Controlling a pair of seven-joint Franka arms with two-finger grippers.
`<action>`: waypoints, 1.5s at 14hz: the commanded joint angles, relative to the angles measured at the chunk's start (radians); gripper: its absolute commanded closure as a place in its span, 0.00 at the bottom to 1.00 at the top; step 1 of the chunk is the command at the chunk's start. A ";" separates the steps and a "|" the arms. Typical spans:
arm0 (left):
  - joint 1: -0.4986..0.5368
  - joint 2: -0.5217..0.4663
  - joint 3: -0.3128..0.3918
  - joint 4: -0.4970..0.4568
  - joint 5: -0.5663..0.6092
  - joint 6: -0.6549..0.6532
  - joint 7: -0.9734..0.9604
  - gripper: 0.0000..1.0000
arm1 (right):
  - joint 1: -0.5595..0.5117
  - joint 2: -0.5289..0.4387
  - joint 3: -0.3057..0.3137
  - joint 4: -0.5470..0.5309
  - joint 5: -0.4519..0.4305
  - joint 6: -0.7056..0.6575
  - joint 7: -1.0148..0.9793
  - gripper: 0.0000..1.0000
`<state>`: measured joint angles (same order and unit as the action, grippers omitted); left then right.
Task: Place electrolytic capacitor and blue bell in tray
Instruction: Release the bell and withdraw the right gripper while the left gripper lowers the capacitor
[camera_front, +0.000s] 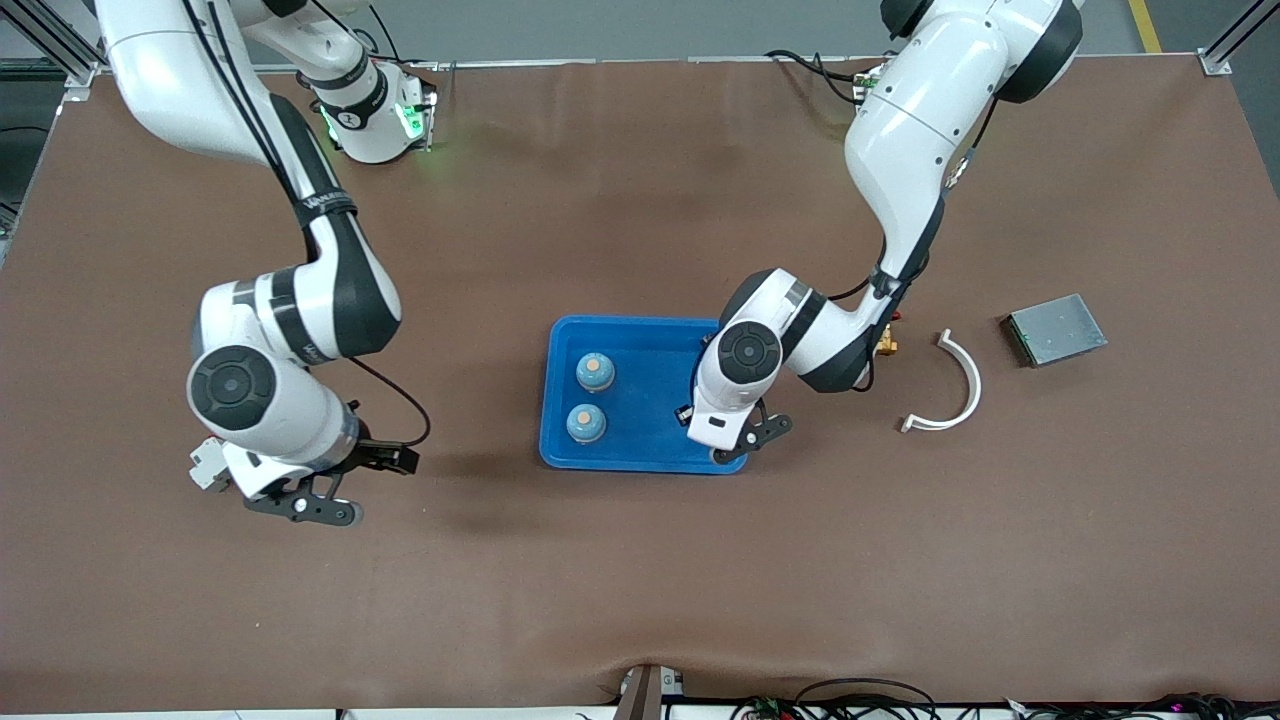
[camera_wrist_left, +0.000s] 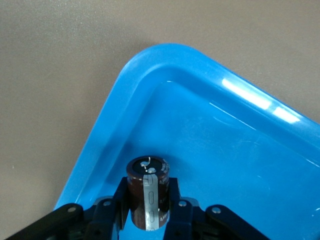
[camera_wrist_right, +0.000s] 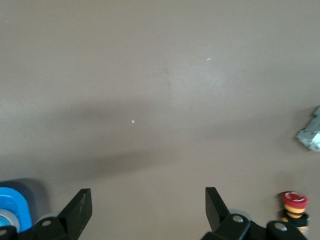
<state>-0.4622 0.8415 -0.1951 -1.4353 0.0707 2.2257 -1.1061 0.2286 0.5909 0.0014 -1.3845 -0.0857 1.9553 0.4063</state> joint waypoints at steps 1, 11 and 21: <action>-0.016 0.008 0.014 0.022 0.009 0.002 -0.017 0.80 | -0.049 -0.085 0.023 -0.080 0.000 0.001 -0.096 0.00; -0.015 -0.070 0.017 0.026 0.011 -0.070 -0.057 0.00 | -0.152 -0.193 0.025 -0.085 0.000 -0.104 -0.287 0.00; 0.174 -0.301 0.006 0.019 0.017 -0.415 0.303 0.00 | -0.244 -0.385 0.019 -0.087 0.141 -0.308 -0.320 0.00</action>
<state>-0.3304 0.5966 -0.1810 -1.3896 0.0777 1.8613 -0.8837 0.0222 0.2734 0.0048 -1.4307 0.0290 1.6651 0.0955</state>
